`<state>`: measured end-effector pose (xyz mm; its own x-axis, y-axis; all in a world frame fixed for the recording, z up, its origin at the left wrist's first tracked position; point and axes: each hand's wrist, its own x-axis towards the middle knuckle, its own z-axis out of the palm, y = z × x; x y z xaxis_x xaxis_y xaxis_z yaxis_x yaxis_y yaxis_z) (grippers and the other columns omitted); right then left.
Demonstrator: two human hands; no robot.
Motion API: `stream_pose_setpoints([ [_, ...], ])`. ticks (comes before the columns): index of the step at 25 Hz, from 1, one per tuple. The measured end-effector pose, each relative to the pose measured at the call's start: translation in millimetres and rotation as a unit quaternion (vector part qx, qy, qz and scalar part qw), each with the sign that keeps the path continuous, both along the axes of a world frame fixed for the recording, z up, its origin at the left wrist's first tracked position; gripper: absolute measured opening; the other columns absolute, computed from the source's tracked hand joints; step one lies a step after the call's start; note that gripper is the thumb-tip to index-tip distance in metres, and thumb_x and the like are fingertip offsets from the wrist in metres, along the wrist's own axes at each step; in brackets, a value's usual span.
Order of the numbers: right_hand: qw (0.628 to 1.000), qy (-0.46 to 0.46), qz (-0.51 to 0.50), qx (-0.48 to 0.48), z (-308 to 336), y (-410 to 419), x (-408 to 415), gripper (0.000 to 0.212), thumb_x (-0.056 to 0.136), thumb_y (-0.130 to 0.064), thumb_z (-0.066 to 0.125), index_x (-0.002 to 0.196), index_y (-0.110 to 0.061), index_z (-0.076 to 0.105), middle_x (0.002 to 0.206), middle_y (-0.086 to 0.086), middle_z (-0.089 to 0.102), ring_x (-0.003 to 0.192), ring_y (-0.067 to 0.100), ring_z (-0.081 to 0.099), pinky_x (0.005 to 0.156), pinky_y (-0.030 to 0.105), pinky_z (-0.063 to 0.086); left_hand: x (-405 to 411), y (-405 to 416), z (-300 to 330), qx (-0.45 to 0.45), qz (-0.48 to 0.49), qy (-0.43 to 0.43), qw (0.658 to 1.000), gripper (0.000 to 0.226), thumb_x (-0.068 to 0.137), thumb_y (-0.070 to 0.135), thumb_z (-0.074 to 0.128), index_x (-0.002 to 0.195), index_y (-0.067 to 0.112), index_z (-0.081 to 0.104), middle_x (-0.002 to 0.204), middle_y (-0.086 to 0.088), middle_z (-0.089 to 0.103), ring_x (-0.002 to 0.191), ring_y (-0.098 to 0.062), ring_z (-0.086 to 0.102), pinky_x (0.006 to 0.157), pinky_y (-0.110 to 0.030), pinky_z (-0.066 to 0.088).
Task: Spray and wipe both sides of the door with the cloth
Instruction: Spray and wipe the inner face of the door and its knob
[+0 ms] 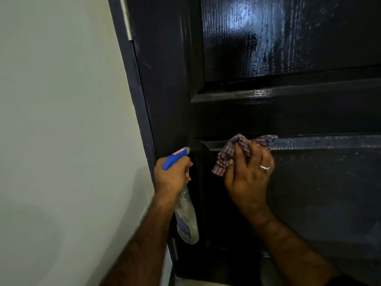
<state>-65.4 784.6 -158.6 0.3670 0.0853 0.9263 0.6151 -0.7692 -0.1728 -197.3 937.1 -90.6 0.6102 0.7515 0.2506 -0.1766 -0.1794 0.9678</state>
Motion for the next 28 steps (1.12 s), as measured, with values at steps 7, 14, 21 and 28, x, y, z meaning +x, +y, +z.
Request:
stream_pose_setpoints([
  [7, 0.984, -0.075, 0.108, -0.117, 18, 71, -9, 0.065, 0.089, -0.027, 0.067, 0.151, -0.01, 0.056, 0.156, 0.022, 0.049, 0.139, 0.042, 0.047, 0.118, 0.058, 0.035, -25, -3, 5, -0.063, 0.036, -0.046, 0.996, 0.014, 0.09, 0.005, 0.063, 0.082, 0.003, 0.075, 0.066, -0.013, 0.069, 0.06, -0.024, 0.064, 0.061, -0.032, 0.052],
  [14, 0.982, -0.125, 0.098, -0.107, -1, -5, 30, 0.045, 0.104, -0.033, 0.062, 0.143, -0.012, 0.068, 0.148, 0.026, 0.058, 0.134, 0.046, 0.056, 0.117, 0.06, 0.039, -12, -20, 8, -0.031, -0.011, -0.041, 0.999, 0.019, 0.091, 0.002, 0.061, 0.076, 0.004, 0.072, 0.065, -0.015, 0.066, 0.058, -0.025, 0.062, 0.056, -0.029, 0.048],
  [21, 0.984, 0.031, -0.057, 0.167, -12, -26, 21, 0.041, 0.101, -0.021, 0.064, 0.14, -0.009, 0.066, 0.147, 0.03, 0.051, 0.135, 0.049, 0.047, 0.118, 0.06, 0.034, -3, -24, 3, -0.037, -0.025, -0.021, 0.999, 0.018, 0.092, 0.002, 0.061, 0.078, 0.004, 0.073, 0.065, -0.012, 0.067, 0.055, -0.021, 0.062, 0.058, -0.031, 0.049],
  [28, 0.985, -0.07, 0.12, -0.106, 14, 62, -9, 0.049, 0.095, -0.033, 0.068, 0.14, -0.014, 0.066, 0.148, 0.02, 0.057, 0.135, 0.041, 0.053, 0.117, 0.057, 0.037, -20, -20, 17, -0.032, 0.005, -0.033, 0.999, 0.013, 0.09, 0.002, 0.063, 0.082, 0.002, 0.073, 0.06, -0.01, 0.066, 0.048, -0.018, 0.06, 0.049, -0.027, 0.048],
])
